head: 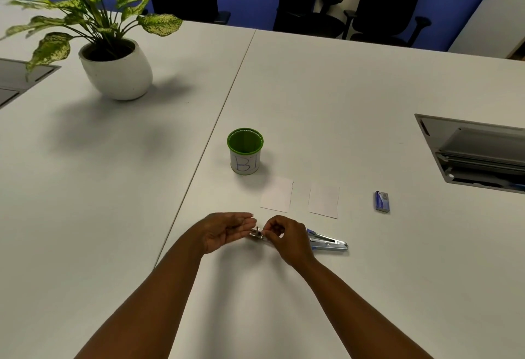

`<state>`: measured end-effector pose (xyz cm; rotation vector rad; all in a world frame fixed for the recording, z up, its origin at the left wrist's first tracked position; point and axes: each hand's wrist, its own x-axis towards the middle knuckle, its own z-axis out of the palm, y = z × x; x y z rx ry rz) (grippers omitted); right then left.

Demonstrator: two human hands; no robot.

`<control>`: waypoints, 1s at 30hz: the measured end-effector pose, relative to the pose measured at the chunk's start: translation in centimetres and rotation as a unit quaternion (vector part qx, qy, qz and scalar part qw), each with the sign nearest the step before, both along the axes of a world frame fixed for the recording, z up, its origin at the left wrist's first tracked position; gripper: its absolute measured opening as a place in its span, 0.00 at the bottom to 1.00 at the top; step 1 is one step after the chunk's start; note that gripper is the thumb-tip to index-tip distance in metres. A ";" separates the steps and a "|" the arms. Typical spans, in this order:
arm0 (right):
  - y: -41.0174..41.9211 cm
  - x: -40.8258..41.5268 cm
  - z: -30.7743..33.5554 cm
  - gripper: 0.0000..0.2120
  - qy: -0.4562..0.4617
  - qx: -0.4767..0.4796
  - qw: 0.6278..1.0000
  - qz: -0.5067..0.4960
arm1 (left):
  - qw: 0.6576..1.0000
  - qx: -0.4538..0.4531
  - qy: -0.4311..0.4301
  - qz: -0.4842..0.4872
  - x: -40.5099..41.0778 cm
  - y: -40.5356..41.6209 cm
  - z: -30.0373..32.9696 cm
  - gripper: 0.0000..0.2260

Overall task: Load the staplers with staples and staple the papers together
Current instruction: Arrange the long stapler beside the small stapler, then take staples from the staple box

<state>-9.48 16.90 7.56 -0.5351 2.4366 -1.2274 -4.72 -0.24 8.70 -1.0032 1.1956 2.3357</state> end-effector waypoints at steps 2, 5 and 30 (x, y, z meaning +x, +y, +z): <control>-0.2 0.0 -0.2 0.15 0.011 0.013 1.000 0.005 | 1.000 -0.014 0.012 0.003 -1.0 -0.9 0.9 0.11; -0.3 -0.1 -0.7 0.17 0.012 0.012 1.000 -0.001 | 0.998 -0.031 0.031 0.055 -3.1 -2.3 2.2 0.10; -7.4 -12.1 2.5 0.39 0.227 0.241 0.918 0.219 | 0.987 -0.053 0.043 0.142 -16.5 -5.4 6.4 0.25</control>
